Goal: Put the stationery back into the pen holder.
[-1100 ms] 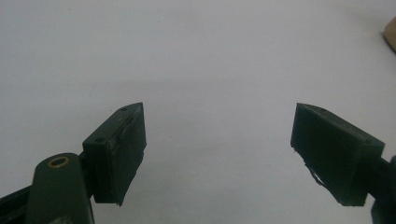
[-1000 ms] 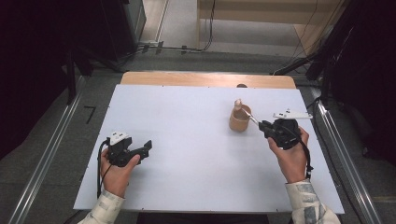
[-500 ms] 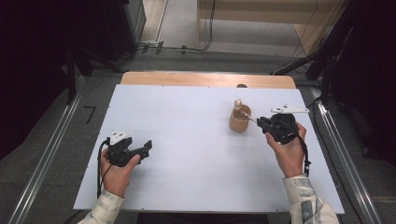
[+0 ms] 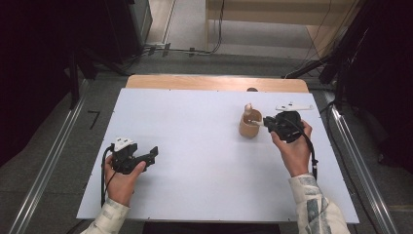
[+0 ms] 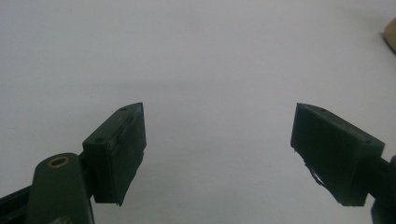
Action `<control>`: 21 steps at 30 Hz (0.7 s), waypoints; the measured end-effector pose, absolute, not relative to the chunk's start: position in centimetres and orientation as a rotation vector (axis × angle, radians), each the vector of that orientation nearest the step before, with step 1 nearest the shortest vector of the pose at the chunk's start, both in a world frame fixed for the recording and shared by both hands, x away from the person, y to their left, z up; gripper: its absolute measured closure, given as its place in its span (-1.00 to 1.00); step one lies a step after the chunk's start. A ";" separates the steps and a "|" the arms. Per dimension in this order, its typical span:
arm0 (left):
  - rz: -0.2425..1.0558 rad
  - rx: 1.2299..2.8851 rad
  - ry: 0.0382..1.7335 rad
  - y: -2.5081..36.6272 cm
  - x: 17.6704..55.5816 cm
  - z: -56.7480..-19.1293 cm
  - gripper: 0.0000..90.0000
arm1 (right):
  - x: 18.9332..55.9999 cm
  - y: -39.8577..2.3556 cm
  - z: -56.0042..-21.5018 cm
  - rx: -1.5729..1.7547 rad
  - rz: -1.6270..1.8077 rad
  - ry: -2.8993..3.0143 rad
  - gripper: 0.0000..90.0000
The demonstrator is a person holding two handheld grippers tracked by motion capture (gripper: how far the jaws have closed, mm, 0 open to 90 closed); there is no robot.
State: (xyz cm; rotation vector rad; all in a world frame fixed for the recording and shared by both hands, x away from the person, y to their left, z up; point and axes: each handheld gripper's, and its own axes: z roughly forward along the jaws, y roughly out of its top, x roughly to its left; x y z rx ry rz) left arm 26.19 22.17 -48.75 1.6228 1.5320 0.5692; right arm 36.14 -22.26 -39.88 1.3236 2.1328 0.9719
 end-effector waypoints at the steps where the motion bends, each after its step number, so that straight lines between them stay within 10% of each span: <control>1: 0.568 1.623 1.532 22.2 26.2 -48.8 -0.58 | 36.3 -22.2 -39.9 1.325 0.970 2.135 0.77; 12: 0.568 1.622 1.533 22.1 26.2 -48.8 -0.58 | 37.0 -21.7 -40.5 1.336 1.002 2.138 0.52; 21: 0.569 1.621 1.535 22.1 26.2 -48.8 -0.58 | 37.2 -21.5 -40.9 1.339 1.055 2.176 -0.11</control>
